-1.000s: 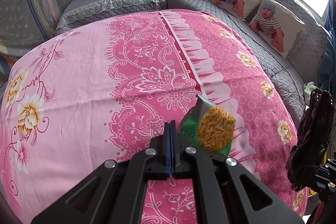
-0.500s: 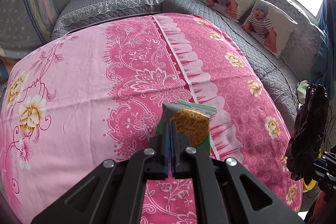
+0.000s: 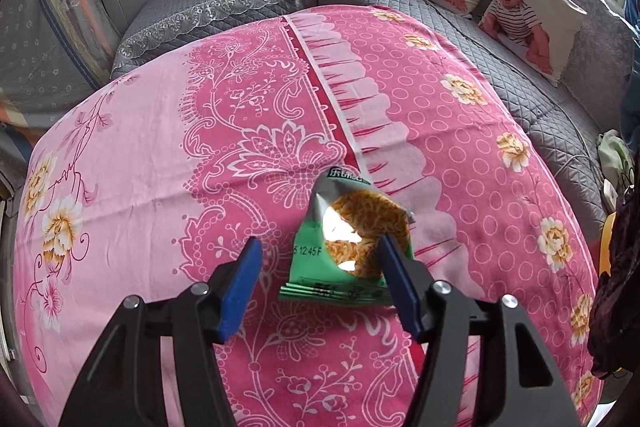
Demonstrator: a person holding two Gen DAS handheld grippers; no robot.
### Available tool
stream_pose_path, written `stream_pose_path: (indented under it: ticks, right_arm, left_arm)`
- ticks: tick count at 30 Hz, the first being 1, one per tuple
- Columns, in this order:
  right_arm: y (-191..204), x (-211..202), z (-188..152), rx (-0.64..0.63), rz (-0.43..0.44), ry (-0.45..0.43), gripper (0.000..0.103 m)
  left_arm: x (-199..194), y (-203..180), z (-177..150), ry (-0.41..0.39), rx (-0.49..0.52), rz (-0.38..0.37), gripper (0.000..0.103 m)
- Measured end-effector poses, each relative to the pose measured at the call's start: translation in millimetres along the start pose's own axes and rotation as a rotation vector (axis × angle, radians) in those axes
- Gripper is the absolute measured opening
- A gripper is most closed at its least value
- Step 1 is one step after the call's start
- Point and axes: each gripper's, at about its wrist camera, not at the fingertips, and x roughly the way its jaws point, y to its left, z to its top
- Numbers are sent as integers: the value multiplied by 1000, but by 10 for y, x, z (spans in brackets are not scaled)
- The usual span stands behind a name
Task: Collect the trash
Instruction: 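Close the left tool on the green snack wrapper while the right tool holds the black bag, then carry the green wrapper and black bag over the yellow-rimmed bin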
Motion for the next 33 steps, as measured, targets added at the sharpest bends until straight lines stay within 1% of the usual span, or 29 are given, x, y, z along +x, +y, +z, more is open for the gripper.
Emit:
stream_pose_path:
  ticks: [3,4,5,6,7,8,10,12,14,17,20,26,28,33]
  right_arm:
    - [-9,-10,4,5,-1,1,14]
    - [-13,-13,4,6,0,0,14]
    - [-18,-18,3,9,0,-1,14]
    - [-30,-23,3,11,1,-2,14]
    - [-33,-29,5,11,1,-4,14]
    - [-36,-35,4,12,1,-6,14]
    - [-44,-43,-3,16,2,-8,14]
    - [-46,-55,-10,19,3,-10,14]
    - [-39,-72,-17,22,4,-13,14]
    - [-23,-128,-34,21,2,-21,14]
    - [-27,-203,-39,22,0,-34,14]
    - [-10,-363,-66,21,1,-65,14]
    - [-1,-407,-74,20,4,-73,14]
    - [-4,-513,-108,20,-1,-90,14]
  left_arm:
    - [56,-67,33,1,3,11,58]
    - [68,-85,42,-2,5,17,56]
    - [79,-97,49,-3,8,14,46]
    - [86,-107,58,0,9,4,40]
    - [88,-116,64,1,8,6,39]
    - [89,-124,68,-1,13,10,36]
    - [109,-122,70,1,14,23,25]
    - [139,-97,72,-2,0,23,22]
    - [154,-80,57,-8,-3,31,13]
    - [111,-5,39,-21,-38,-21,6]
    - [16,123,21,-35,-93,-92,3]
    - [-219,265,-63,-80,-134,-112,1]
    - [-375,259,-103,-114,-131,-112,1]
    - [-743,190,-203,-180,-120,-145,1]
